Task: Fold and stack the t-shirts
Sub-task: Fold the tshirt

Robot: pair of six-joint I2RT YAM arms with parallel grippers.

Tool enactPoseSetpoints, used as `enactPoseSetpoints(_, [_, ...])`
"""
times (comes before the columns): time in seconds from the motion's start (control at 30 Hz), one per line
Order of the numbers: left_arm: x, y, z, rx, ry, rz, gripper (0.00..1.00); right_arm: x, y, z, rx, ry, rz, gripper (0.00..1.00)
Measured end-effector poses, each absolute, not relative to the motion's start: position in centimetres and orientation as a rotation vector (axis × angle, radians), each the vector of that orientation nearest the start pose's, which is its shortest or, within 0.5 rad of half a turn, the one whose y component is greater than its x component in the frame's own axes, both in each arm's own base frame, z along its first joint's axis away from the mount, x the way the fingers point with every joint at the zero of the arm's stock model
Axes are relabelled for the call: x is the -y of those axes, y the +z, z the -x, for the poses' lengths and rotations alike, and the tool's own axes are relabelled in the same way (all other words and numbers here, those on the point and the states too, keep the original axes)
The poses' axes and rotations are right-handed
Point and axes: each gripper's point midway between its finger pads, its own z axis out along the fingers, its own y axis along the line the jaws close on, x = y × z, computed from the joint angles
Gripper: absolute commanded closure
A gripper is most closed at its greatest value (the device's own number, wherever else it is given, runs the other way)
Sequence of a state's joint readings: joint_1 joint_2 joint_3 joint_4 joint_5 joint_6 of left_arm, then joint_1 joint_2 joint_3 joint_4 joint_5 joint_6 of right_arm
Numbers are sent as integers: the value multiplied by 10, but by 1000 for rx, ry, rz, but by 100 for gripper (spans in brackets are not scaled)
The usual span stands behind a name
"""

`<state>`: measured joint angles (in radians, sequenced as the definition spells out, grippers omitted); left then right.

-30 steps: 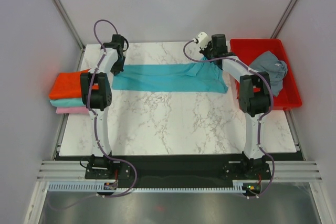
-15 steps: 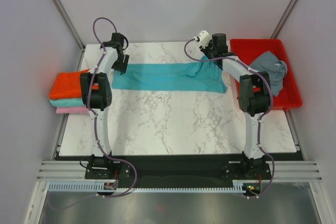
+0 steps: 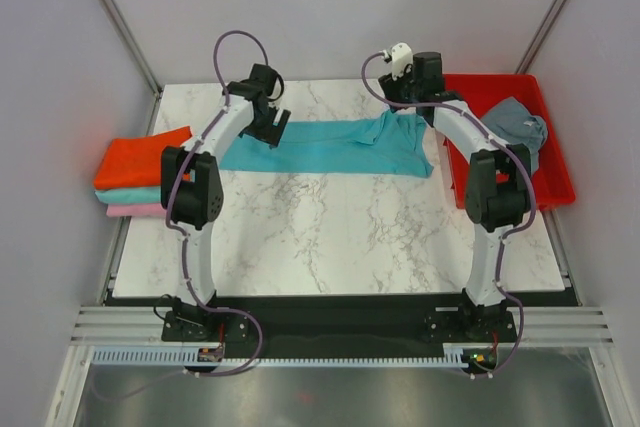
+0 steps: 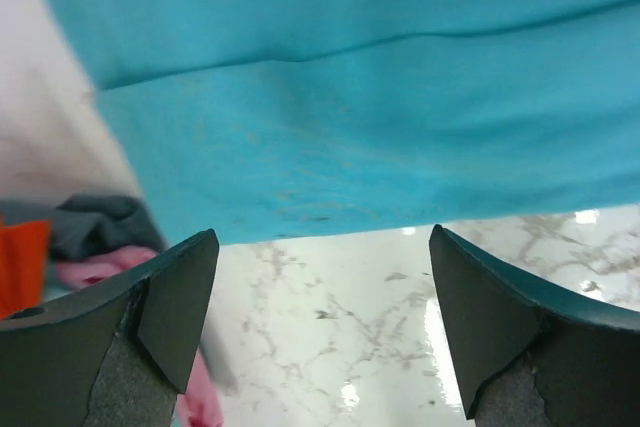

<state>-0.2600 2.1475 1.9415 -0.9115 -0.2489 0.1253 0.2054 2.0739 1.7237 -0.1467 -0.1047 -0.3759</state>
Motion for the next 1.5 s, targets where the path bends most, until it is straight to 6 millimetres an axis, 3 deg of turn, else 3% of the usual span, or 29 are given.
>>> enactPoseSetpoints(0.13, [104, 75, -465, -2710, 164, -505, 8, -156, 144, -572, -2051, 268, 630, 37])
enactPoseSetpoints(0.3, [100, 24, -455, -2836, 125, -512, 9, -185, 103, -558, -2186, 542, 575, 37])
enactPoseSetpoints(0.43, [98, 24, -459, -2839, 106, -485, 9, -193, 79, -541, -2275, 640, 555, 37])
enactPoseSetpoints(0.7, [99, 24, -461, -2839, 102, -485, 9, -196, 74, -532, -2301, 691, 562, 39])
enactPoseSetpoints(0.97, [99, 24, -461, -2839, 102, -482, 9, -193, 54, -511, -2376, 708, 554, 42])
enactPoseSetpoints(1.07, [99, 24, -461, -2839, 102, -481, 9, -192, 52, -510, -2383, 708, 557, 48])
enactPoseSetpoints(1.17, [99, 24, -461, -2840, 102, -481, 9, -192, 52, -510, -2379, 704, 566, 66])
enactPoseSetpoints(1.2, [99, 23, -461, -2840, 102, -481, 9, -192, 52, -510, -2378, 703, 569, 77])
enactPoseSetpoints(1.3, [98, 23, -461, -2841, 102, -481, 9, -192, 55, -514, -2365, 697, 579, 91])
enactPoseSetpoints(1.5, [98, 23, -460, -2840, 103, -480, 9, -197, 67, -530, -2317, 676, 599, 99])
